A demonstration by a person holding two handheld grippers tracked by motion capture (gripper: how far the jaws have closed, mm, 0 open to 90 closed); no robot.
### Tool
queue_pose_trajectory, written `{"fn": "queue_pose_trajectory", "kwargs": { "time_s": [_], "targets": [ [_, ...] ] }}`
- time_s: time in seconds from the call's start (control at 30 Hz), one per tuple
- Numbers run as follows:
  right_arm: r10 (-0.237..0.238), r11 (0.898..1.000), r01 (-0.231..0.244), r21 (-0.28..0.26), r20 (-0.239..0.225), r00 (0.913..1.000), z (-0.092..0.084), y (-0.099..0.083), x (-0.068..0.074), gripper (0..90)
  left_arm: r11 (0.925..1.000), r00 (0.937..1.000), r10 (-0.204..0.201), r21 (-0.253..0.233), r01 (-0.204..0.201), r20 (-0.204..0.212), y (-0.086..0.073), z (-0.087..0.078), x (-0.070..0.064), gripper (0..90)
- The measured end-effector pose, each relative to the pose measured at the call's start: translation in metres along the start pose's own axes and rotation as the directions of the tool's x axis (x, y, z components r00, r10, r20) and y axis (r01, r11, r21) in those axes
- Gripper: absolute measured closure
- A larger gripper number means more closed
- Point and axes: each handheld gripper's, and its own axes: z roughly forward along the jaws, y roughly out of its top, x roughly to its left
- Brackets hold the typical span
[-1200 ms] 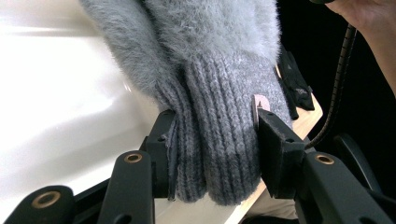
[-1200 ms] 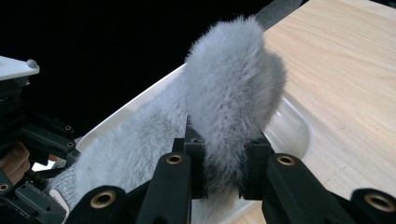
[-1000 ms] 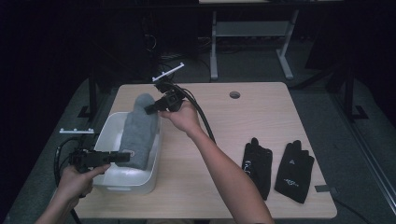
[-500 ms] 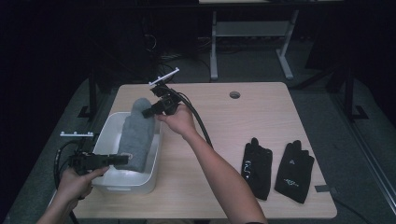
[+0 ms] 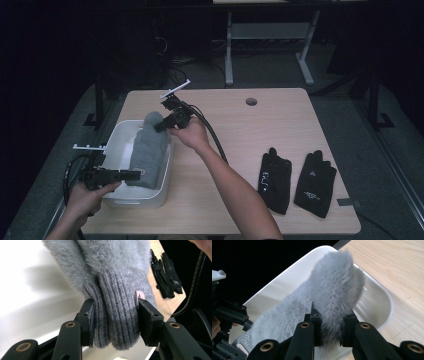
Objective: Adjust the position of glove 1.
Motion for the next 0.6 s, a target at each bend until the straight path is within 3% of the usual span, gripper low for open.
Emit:
{"fn": "queue_pose_trajectory", "kwargs": {
  "time_s": [0.3, 0.6],
  "targets": [
    [0.007, 1.000, -0.007, 0.014, 0.008, 0.9999, 0.009, -0.005, -0.002, 76.8, 0.9995, 0.9992, 0.006, 0.031, -0.005, -0.039, -0.003, 0.009, 0.003, 52.1],
    [0.020, 0.999, -0.021, 0.040, 0.017, 0.9997, 0.019, -0.011, -0.007, 76.3, 0.9954, 0.9964, 0.015, 0.096, -0.007, -0.084, -0.002, 0.016, 0.005, 49.6]
  ]
}}
